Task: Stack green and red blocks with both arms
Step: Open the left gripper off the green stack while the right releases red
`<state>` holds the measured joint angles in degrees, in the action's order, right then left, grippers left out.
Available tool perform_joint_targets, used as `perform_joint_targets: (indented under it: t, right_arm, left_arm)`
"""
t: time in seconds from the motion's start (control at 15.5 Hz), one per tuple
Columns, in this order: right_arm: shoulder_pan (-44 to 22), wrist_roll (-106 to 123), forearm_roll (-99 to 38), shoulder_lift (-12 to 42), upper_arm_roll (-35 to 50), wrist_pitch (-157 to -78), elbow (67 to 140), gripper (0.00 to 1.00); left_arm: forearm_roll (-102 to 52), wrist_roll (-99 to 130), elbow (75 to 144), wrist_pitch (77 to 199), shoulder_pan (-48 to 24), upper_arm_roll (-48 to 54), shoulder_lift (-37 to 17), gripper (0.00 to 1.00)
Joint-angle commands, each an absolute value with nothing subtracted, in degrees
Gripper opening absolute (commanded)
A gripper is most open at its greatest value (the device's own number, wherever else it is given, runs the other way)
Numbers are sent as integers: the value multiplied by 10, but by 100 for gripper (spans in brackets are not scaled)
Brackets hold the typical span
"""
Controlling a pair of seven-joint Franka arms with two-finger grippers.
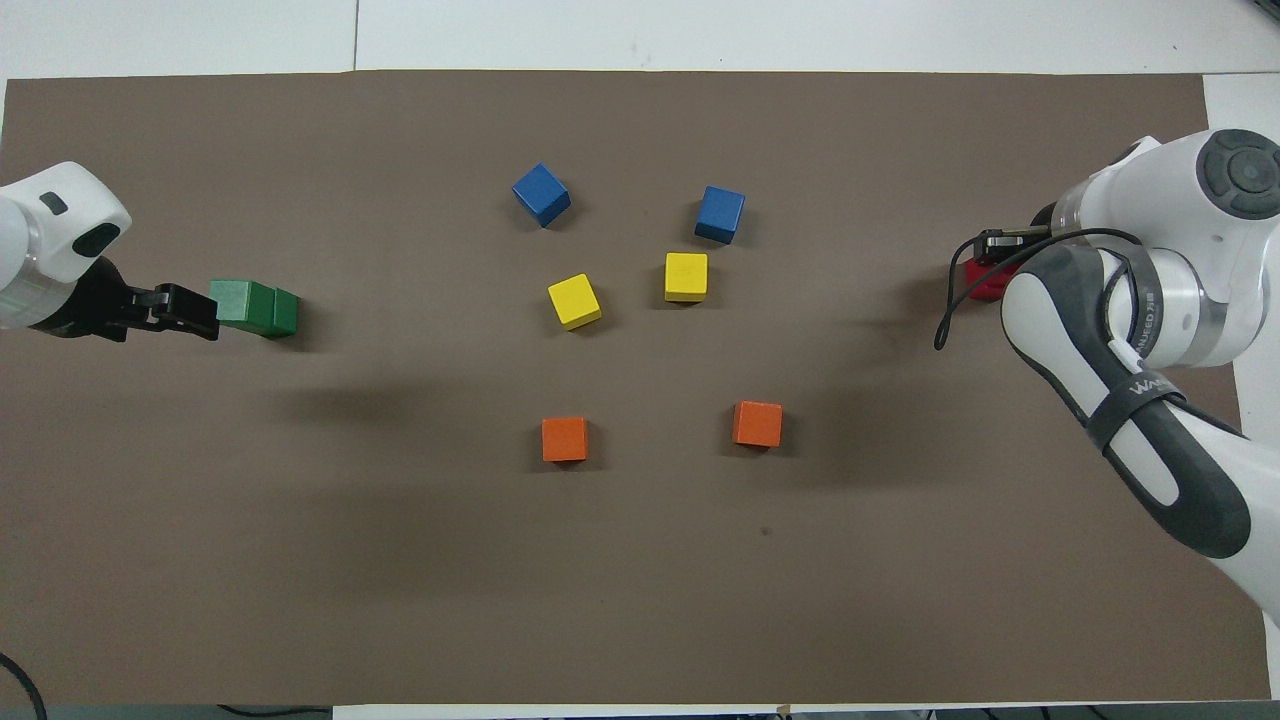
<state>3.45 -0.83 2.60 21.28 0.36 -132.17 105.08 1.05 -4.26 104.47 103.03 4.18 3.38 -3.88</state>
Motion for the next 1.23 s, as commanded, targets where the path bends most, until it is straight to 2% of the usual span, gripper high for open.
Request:
perform_joint_targets:
  t: [0.0,0.13,0.19,0.26,0.45,0.71,0.84,0.97,1.16]
  right_arm:
    - [47,-5,20,199,13,-1335,1072,0]
    - [47,-5,20,198,13,-1334,1072,0]
    - [48,-5,20,198,13,-1334,1072,9]
    - [47,-5,20,198,13,-1335,1072,99]
    - [47,-5,20,199,13,-1334,1071,100]
    - [47,-8,20,197,13,-1324,1065,100]
    - [40,-10,20,178,13,-1302,1057,100]
    - [38,-9,19,154,15,-1248,1029,100]
    - [38,-3,18,117,16,-1086,945,100]
  left_arm:
    - [18,-37,1052,988,41,38,-10,100]
    - [15,-36,1056,969,40,38,7,100]
    - [14,-37,1064,965,38,35,14,100]
    - [14,-35,1073,966,28,34,20,100]
    - [13,-7,1102,973,19,34,37,100]
    - [10,-5,1094,979,4,31,32,100]
    - [10,-5,1091,981,-11,8,29,100]
    - [1,-5,1082,984,-18,1,26,100]
    - [0,-6,1078,987,-19,1,24,100]
